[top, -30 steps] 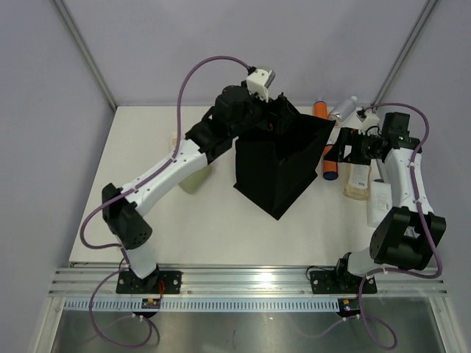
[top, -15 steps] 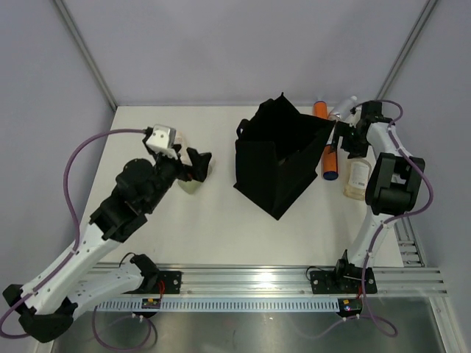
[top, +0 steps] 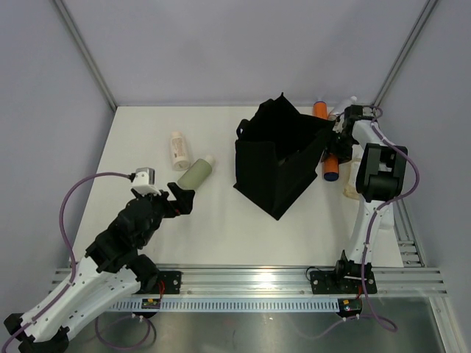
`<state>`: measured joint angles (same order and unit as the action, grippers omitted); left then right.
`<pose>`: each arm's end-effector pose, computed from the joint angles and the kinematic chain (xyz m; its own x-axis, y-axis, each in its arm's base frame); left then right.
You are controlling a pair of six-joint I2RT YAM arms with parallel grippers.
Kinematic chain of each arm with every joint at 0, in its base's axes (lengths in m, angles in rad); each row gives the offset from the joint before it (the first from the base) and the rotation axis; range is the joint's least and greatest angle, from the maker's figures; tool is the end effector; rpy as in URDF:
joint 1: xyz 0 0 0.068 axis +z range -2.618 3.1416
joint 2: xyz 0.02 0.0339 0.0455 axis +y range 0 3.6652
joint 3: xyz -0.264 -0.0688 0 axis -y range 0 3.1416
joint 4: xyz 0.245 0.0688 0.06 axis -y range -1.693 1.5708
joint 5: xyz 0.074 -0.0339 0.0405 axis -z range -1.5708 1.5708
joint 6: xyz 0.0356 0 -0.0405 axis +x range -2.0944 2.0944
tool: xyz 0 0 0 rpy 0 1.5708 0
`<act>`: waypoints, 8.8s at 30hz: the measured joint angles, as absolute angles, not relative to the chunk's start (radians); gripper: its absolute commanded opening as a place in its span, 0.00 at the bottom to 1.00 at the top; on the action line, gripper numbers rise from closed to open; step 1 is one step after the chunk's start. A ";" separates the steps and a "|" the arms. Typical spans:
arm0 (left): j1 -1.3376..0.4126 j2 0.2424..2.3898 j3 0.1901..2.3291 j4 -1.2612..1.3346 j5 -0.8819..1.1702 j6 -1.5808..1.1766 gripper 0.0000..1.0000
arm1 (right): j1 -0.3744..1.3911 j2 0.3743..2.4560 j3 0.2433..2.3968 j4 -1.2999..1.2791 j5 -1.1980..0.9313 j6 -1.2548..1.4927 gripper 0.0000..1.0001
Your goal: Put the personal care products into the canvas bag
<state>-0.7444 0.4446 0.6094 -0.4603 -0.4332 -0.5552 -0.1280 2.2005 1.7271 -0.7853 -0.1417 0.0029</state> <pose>0.0949 -0.0671 0.2955 -0.3505 -0.3276 -0.8774 0.1587 0.9025 -0.4004 0.4513 -0.0530 0.1646 -0.9437 0.1243 -0.3067 0.0861 0.9871 0.1353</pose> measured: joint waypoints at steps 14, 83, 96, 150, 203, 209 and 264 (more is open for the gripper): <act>-0.744 0.433 0.599 -0.523 -0.455 -0.638 0.99 | -0.268 2.128 1.629 -0.780 -0.415 -0.011 0.00; -0.422 1.122 0.726 -0.300 -0.182 -0.260 0.99 | 0.307 1.866 1.656 -0.966 -0.611 -0.628 0.96; -0.407 1.631 1.122 -0.372 -0.113 -0.109 0.90 | 0.150 1.711 1.829 -1.139 -0.711 -0.709 0.99; -0.323 1.626 0.983 -0.331 0.221 -0.523 0.00 | -0.121 1.480 1.652 -0.980 -1.094 -0.456 1.00; -0.625 1.900 1.854 -0.208 0.432 -0.700 0.00 | -0.229 1.446 1.589 -0.956 -1.141 -0.404 1.00; -0.630 1.892 1.765 -0.156 0.434 -0.632 0.01 | -0.257 1.447 1.587 -0.956 -1.134 -0.408 0.99; -0.581 0.691 0.806 -0.296 -0.088 -0.269 0.99 | -0.360 2.037 1.555 -0.680 -0.104 -0.179 0.99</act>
<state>-0.5812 0.6907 0.8059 -0.2958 -0.0879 -0.2691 -0.3595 2.0365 1.5551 -0.6800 -0.1043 -0.1795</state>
